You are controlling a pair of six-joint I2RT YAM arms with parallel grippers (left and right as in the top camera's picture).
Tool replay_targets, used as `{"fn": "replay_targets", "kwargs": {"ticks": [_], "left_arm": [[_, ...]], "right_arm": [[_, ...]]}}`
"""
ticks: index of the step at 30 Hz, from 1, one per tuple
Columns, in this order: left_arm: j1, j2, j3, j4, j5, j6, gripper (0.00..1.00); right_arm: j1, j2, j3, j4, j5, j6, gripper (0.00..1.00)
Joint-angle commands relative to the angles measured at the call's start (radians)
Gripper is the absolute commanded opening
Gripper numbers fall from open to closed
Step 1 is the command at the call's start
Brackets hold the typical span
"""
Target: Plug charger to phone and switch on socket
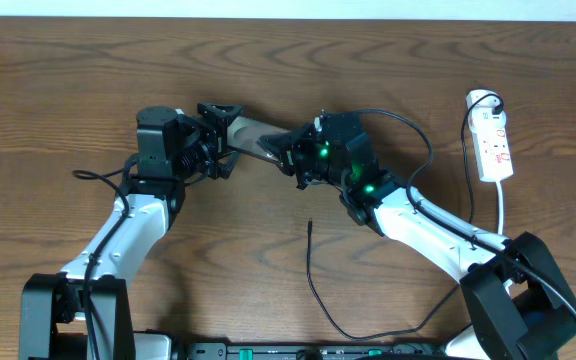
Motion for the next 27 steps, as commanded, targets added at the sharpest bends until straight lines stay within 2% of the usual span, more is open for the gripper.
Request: {"fn": "replay_targets", "kwargs": {"ticks": [1,7,16,27], "left_arm": [[0.002,0.013,-0.01,0.005,-0.013,-0.013,0.9],[0.002,0.013,-0.01,0.005,-0.006,-0.054,0.9],[0.003,0.013,-0.017,0.005,-0.005,-0.106,0.9],[0.003,0.013,-0.021,0.003,-0.004,-0.107,0.87]], "right_arm": [[0.01,-0.005,0.011,0.014,0.007,0.059,0.01],[0.015,-0.005,0.011,0.014,0.008,0.084,0.01],[0.035,-0.005,0.011,0.014,0.009,0.204,0.01],[0.052,-0.005,0.011,0.014,0.027,0.208,0.01]]}}
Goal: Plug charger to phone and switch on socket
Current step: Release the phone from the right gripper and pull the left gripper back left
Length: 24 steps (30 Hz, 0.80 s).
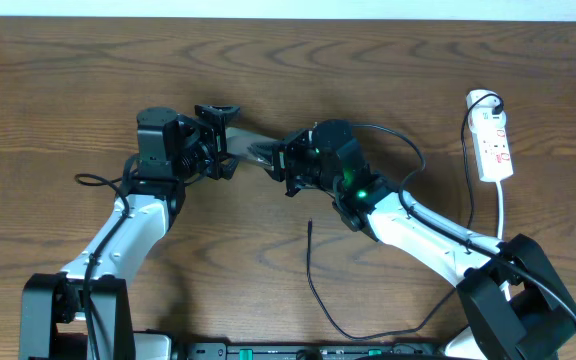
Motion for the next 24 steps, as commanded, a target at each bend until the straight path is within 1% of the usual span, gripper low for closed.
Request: {"fn": "replay_targets", "kwargs": {"ticks": [1,7,11,14,18,20,24], "left_arm": [[0.003,0.013,-0.017,0.0,-0.003,-0.007,0.81],[0.003,0.013,-0.017,-0.002,-0.003,-0.024,0.62],[0.003,0.013,-0.017,-0.002,-0.003,-0.024,0.57],[0.002,0.013,-0.017,-0.002,-0.004,-0.024,0.5],[0.002,0.013,-0.017,-0.002,-0.006,-0.023,0.36],[0.002,0.013,-0.017,-0.002,-0.006,-0.023,0.31],[0.002,0.013,-0.017,-0.002,-0.006,-0.023,0.27]], "right_arm": [[0.005,-0.005,0.011,0.014,0.012,0.014,0.01],[0.008,-0.005,0.011,0.014,0.034,0.017,0.01],[0.008,-0.005,0.011,0.013,0.034,0.018,0.01],[0.008,-0.005,0.011,0.013,0.034,0.018,0.01],[0.016,-0.005,0.011,0.013,0.045,0.018,0.01],[0.024,-0.005,0.011,0.013,0.064,0.018,0.01],[0.039,-0.005,0.011,0.014,0.084,0.035,0.01]]}}
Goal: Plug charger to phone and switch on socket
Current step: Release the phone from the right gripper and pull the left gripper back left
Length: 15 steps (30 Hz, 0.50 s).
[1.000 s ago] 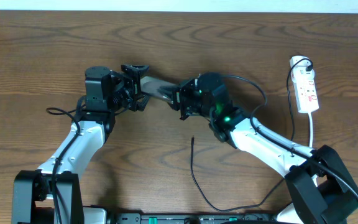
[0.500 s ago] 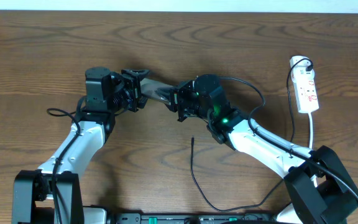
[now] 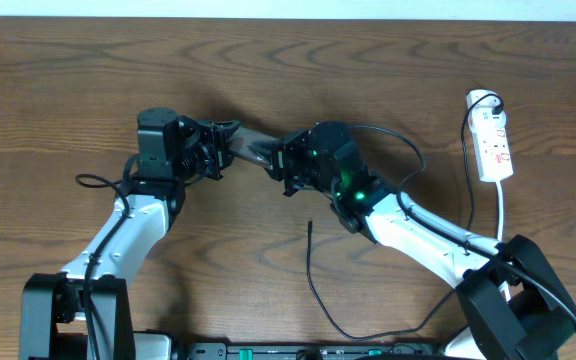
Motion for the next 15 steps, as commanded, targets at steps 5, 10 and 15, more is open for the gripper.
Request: {"fn": "replay_targets", "kwargs": {"ticks": [5,10,15], "left_arm": [[0.002,0.013,-0.015,0.002,-0.005,0.006,0.26],[0.002,0.013,-0.017,0.002,-0.005,0.006,0.25],[0.002,0.013,-0.018,0.002,-0.005,0.006,0.2]], "right_arm": [[0.02,-0.005,0.011,0.013,0.029,0.029,0.01],[0.02,-0.005,0.011,0.014,0.031,0.029,0.01],[0.02,-0.005,0.011,0.022,0.031,0.029,0.01]]}}
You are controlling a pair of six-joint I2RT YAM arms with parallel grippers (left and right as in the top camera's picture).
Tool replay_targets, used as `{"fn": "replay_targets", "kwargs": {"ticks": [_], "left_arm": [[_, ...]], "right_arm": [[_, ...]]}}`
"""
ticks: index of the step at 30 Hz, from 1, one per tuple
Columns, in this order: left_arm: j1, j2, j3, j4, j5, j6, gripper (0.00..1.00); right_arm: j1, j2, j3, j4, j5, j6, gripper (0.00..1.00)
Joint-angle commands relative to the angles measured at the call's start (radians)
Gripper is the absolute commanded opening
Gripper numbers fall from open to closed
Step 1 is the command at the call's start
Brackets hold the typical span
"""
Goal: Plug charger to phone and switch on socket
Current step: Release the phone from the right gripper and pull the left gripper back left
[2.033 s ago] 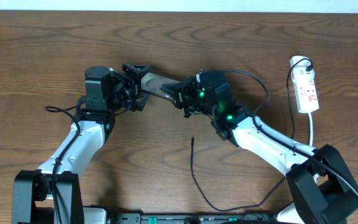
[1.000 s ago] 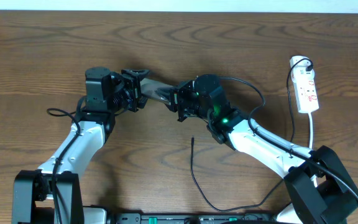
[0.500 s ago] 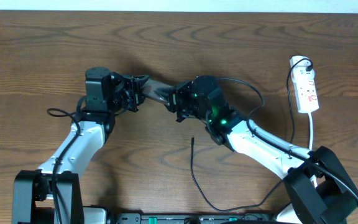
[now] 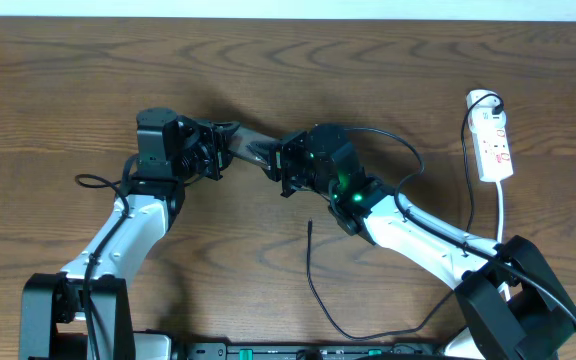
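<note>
The grey phone (image 4: 252,146) hangs slanted between both grippers in the overhead view. My left gripper (image 4: 226,142) is shut on its left end. My right gripper (image 4: 276,162) grips its right end, though the wrist hides most of the fingers. The black charger cable (image 4: 311,270) lies on the table below the right arm, and its free plug end (image 4: 310,223) points up, untouched. The white socket strip (image 4: 495,146) lies at the far right, with a plug in its top end. Its switch is too small to read.
A white lead (image 4: 502,215) runs down from the socket strip toward the right arm's base. The right arm's own black cable (image 4: 413,150) loops above its forearm. A black wire loop (image 4: 93,178) lies left of the left arm.
The right wrist has shifted slightly to the left. Both grippers are still on the phone and the left arm has not moved.
At first my right gripper held the phone's right end while the left gripper stood wide open around its left end. Then the right arm had brought the phone leftward. Then the left gripper was shut on the phone, as it is now. The cable has not moved.
</note>
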Motion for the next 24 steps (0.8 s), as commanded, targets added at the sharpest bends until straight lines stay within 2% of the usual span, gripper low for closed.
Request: {"fn": "replay_targets", "kwargs": {"ticks": [1,3,5,21,23,24], "left_arm": [[0.002,0.013,-0.019,0.003,-0.005,0.008,0.19],[0.002,0.013,-0.023,0.002,-0.005,0.008,0.1],[0.002,0.013,-0.031,0.003,-0.005,0.008,0.08],[0.002,0.013,-0.041,0.004,-0.006,0.008,0.07],[0.002,0.013,-0.041,0.004,-0.006,0.008,0.07],[0.002,0.013,-0.041,0.003,-0.006,0.008,0.07]], "right_arm": [[0.01,-0.005,0.011,0.017,0.005,0.01,0.01],[0.01,-0.005,0.011,0.021,0.005,0.013,0.01],[0.01,-0.005,0.011,0.024,0.005,0.013,0.01],[0.013,-0.005,0.011,0.022,0.005,0.013,0.02],[0.013,-0.005,0.011,0.019,0.006,0.012,0.13],[0.013,-0.005,0.011,0.017,0.011,0.012,0.22]]}}
